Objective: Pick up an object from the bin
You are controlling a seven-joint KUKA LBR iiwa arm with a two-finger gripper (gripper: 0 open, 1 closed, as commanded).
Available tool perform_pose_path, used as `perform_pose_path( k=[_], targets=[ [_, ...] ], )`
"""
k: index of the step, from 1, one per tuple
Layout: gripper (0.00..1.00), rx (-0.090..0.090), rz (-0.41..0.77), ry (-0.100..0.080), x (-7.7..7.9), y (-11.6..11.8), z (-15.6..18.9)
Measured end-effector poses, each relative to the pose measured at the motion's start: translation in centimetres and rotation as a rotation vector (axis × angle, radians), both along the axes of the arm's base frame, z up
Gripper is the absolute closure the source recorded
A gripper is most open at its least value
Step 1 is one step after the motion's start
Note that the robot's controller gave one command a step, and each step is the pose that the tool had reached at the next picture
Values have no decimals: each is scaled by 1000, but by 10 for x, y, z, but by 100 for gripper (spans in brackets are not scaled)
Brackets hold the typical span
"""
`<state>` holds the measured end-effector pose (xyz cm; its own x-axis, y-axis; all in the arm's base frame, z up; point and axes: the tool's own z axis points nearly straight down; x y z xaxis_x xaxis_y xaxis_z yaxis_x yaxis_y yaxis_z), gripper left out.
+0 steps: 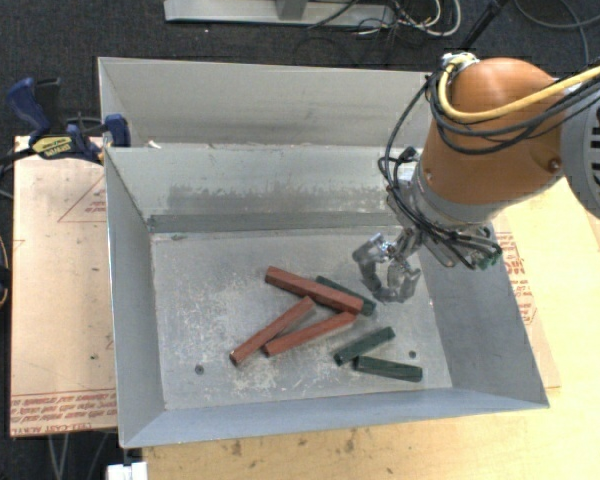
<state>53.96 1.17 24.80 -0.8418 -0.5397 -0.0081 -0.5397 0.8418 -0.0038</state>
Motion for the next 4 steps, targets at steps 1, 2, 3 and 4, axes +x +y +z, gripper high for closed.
perform_pose_path(
  k=[1, 2, 3, 4],
  targets=[
    [0, 1, 1, 6, -1, 1, -2],
    [0, 1, 1, 6, -1, 1, -2],
    [0, 0, 38, 1, -14, -15, -54],
    [0, 0, 57, 7, -54, -48, -110]
  ],
)
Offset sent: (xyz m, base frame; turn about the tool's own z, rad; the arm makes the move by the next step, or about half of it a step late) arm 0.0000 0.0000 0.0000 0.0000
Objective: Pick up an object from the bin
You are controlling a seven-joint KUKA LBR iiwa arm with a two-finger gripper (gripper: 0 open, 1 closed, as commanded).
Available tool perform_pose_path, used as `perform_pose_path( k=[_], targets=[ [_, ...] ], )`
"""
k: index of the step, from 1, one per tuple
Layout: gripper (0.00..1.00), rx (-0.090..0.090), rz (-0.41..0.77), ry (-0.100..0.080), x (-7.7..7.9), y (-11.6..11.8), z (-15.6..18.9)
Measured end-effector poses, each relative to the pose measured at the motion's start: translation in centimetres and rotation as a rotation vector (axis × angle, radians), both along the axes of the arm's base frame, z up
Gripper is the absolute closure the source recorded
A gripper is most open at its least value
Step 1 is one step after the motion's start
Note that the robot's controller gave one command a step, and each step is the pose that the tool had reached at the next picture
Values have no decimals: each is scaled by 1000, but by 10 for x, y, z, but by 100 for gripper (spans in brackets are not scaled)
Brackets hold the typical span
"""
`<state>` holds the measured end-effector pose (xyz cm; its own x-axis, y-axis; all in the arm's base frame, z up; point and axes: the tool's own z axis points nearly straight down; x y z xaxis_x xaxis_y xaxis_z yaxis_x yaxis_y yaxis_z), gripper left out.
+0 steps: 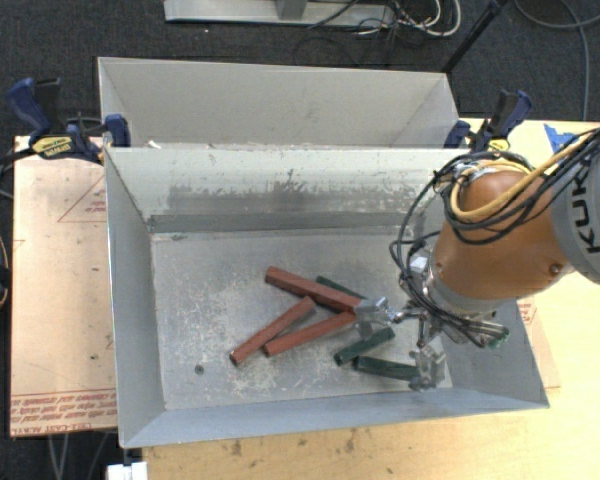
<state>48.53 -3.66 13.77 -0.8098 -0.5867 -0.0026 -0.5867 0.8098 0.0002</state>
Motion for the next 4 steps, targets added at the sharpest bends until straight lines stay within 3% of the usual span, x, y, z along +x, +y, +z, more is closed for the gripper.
perform_pose_path(
  k=[1, 2, 3, 4],
  targets=[
    [0, -1, -48, -3, 54, 28, -48],
    [100, 1, -162, -21, 15, 3, -54],
    [100, 1, -162, -21, 15, 3, -54],
    [100, 0, -156, 0, 16, -6, 82]
  ],
)
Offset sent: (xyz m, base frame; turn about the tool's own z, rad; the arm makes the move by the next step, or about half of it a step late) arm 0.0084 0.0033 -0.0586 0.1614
